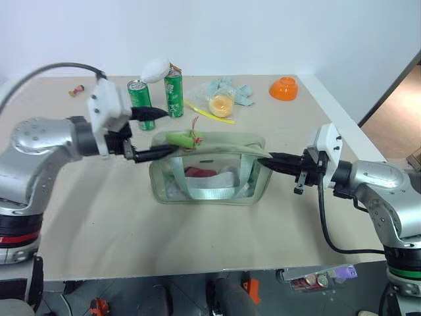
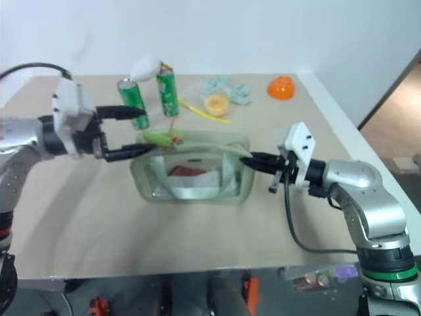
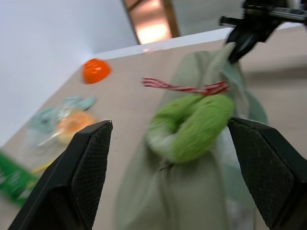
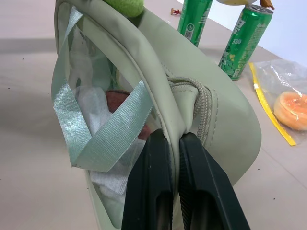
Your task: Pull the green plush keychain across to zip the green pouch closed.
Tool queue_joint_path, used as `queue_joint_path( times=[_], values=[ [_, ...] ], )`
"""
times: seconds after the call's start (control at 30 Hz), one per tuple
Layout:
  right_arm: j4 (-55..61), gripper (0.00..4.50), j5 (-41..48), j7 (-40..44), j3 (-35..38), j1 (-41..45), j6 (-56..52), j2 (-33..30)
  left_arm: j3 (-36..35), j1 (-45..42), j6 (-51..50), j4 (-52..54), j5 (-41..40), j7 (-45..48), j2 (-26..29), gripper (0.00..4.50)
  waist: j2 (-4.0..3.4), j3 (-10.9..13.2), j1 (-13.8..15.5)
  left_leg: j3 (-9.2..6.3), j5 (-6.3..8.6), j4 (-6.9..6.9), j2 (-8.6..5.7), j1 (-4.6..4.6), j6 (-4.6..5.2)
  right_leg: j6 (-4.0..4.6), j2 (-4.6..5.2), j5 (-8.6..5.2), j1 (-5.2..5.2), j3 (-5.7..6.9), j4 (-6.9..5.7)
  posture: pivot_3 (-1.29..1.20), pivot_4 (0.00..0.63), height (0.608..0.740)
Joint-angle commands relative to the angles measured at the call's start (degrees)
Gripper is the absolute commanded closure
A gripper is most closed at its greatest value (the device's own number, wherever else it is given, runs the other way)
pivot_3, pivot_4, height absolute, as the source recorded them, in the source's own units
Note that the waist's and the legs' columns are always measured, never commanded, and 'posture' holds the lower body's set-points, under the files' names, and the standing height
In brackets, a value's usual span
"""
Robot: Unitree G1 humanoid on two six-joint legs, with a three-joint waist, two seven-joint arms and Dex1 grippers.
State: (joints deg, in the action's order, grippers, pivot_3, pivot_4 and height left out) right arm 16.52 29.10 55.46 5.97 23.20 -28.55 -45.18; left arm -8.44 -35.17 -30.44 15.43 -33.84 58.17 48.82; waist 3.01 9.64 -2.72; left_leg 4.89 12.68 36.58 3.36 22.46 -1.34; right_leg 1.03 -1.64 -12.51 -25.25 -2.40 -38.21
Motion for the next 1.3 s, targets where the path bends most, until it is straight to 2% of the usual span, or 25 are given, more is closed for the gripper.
queue_joint_path(
  times=[0.03, 0.13, 0.27, 0.5, 0.63, 0.67, 0.73, 1.03, 1.17, 1.3],
  values=[
    [-0.1, 4.5, 0.2, 0.5, 0.0, 1.6, 0.9, 0.1, -7.1, 6.7, -1.5, 1.6, -0.7, -1.8, 2.3, 0.46, -0.01, 0.0, -0.1, 0.04, 0.0, -0.01, 0.06, -0.02, 0.0, 0.0, 0.0, 0.0, 0.0, -0.04, 0.0, 0.0, 0.15, 0.74],
    [-0.5, 4.5, 0.0, 0.8, -0.3, 1.9, 1.0, 0.2, -11.0, 14.4, -3.0, 5.4, -2.9, -2.7, 2.0, 0.46, 0.0, 0.0, -0.1, 0.08, 0.0, -0.02, 0.19, -0.01, 0.0, 0.01, 0.0, -0.01, -0.03, -0.04, 0.0, 0.0, 0.15, 0.74],
    [-1.0, 4.5, -0.1, 1.1, -0.6, 2.6, 1.1, 0.2, -12.8, 20.0, -6.0, 10.3, -7.0, -5.8, 0.0, 0.46, 0.02, 0.0, 0.1, 0.06, 0.0, 0.03, 0.19, 0.01, -0.01, 0.01, 0.08, 0.0, -0.01, 0.0, 0.0, 0.0, 0.15, 0.74],
    [-1.4, 4.5, -0.4, 1.7, -0.9, 3.0, 1.4, -0.1, -11.1, 21.8, -7.7, 13.3, -10.6, -10.6, -4.1, 0.46, 0.02, 0.0, 0.0, 0.09, -0.01, 0.06, 0.18, -0.03, 0.0, 0.01, 0.0, 0.07, 0.0, -0.05, -0.01, 0.0, 0.15, 0.74],
    [-1.1, 4.5, -0.7, 1.7, -0.6, 2.7, 1.4, -0.2, -8.0, 21.6, -4.6, 11.6, -7.0, -10.2, -4.5, 0.46, 0.02, 0.0, 0.0, 0.06, 0.0, 0.02, 0.17, -0.04, 0.0, 0.05, -0.05, 0.04, 0.0, -0.02, -0.01, 0.0, 0.15, 0.74],
    [-0.9, 4.5, -0.7, 1.7, -0.5, 2.6, 1.3, -0.3, -7.6, 21.5, -4.0, 11.4, -6.5, -10.0, -4.6, 0.84, 0.02, 0.0, 0.0, 0.06, 0.0, 0.02, 0.17, -0.04, 0.0, 0.05, -0.05, 0.04, 0.0, -0.02, -0.01, 0.0, 0.15, 0.74],
    [-0.8, 4.5, -0.5, 1.7, -0.3, 2.5, 1.1, -0.4, -7.1, 21.3, -3.0, 11.0, -5.9, -9.9, -4.7, 1.26, 0.02, 0.0, 0.0, 0.08, 0.0, 0.02, 0.17, -0.04, 0.0, 0.05, -0.04, 0.04, -0.01, -0.05, -0.01, 0.0, 0.15, 0.74],
    [0.1, 4.5, 0.3, 1.6, 0.3, 1.8, -0.2, -0.8, -4.9, 21.1, -0.7, 10.0, -4.0, -8.0, -4.4, 4.42, 0.02, 0.0, 0.0, 0.09, 0.0, 0.02, 0.17, -0.04, 0.0, 0.05, -0.01, 0.04, -0.01, -0.05, 0.0, 0.0, 0.15, 0.74],
    [0.3, 3.15, 4.5, 1.7, 2.2, 1.7, -5.5, -1.6, -4.5, 20.8, -0.7, 10.1, -4.1, -7.6, -4.6, 4.5, 0.02, 0.0, 0.0, 0.09, 0.0, 0.01, 0.18, -0.03, 0.0, 0.05, -0.01, 0.04, -0.01, -0.05, 0.0, 0.0, 0.15, 0.74],
    [-3.8, 1.76, 2.3, 3.1, 4.3, 1.5, -3.9, -5.7, -4.1, 20.5, -0.7, 10.2, -3.8, -7.2, -4.4, 4.5, 0.02, 0.0, 0.1, 0.09, 0.0, 0.02, 0.12, 0.0, 0.0, 0.05, 0.05, 0.04, -0.01, -0.05, 0.01, 0.0, 0.15, 0.74]
  ],
)
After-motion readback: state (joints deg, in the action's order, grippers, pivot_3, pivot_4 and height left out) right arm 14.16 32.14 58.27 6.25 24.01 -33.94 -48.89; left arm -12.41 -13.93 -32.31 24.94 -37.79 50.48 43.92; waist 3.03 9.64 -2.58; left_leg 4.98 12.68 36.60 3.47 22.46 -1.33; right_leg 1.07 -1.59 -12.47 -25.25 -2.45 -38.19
